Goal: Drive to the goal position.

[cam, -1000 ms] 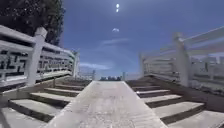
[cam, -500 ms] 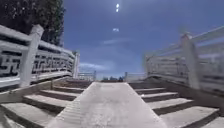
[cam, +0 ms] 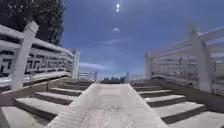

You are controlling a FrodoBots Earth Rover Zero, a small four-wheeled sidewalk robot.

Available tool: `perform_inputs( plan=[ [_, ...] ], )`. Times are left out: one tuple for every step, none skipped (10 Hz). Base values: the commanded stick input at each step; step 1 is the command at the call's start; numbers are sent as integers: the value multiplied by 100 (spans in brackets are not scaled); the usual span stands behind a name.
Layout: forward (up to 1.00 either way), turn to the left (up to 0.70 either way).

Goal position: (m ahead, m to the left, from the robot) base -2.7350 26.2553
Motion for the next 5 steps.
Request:
perform_inputs(
  plan=[
    [45, 0],
    [45, 0],
    [45, 0],
    [45, 0],
    [45, 0]
  ],
)
